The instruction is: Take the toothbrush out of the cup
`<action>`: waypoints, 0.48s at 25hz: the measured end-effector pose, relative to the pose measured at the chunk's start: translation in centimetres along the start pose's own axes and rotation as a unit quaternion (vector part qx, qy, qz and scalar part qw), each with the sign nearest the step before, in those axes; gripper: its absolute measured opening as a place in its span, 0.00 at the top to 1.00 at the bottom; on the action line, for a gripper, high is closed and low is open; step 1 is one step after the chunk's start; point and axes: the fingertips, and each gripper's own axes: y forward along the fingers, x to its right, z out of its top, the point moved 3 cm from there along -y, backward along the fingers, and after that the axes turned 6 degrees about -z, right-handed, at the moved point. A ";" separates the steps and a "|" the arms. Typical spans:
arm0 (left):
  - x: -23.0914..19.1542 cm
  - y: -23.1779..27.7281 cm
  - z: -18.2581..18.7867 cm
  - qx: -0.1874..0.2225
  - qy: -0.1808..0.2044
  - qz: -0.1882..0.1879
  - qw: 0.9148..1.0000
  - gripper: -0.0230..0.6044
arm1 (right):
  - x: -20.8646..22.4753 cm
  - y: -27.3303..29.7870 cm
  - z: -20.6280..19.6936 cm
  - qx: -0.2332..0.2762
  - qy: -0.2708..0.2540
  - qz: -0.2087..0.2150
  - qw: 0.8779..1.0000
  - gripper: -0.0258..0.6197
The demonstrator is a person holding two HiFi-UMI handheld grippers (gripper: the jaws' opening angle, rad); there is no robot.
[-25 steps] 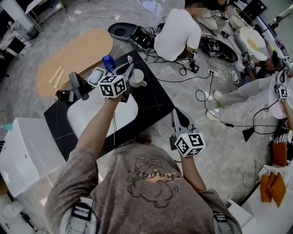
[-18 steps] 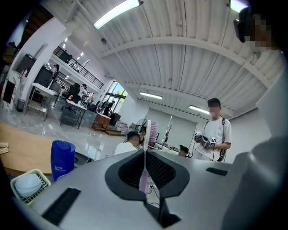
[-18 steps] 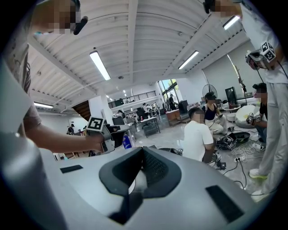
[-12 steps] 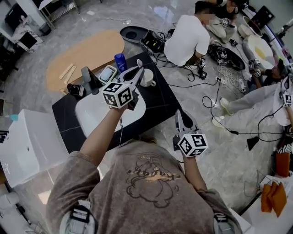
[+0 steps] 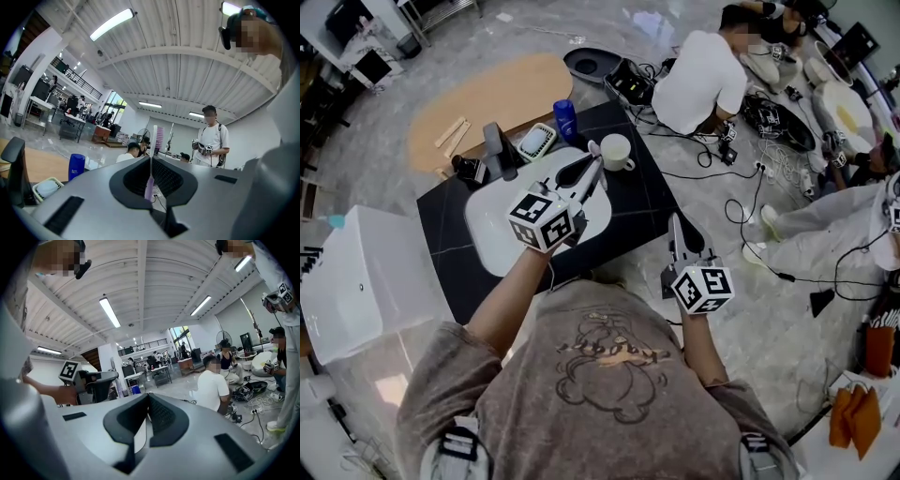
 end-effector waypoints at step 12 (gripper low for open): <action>0.9 -3.5 -1.6 0.003 -0.008 0.019 1.000 0.91 | -0.9 1.5 0.4 0.000 -0.007 0.014 1.000 0.96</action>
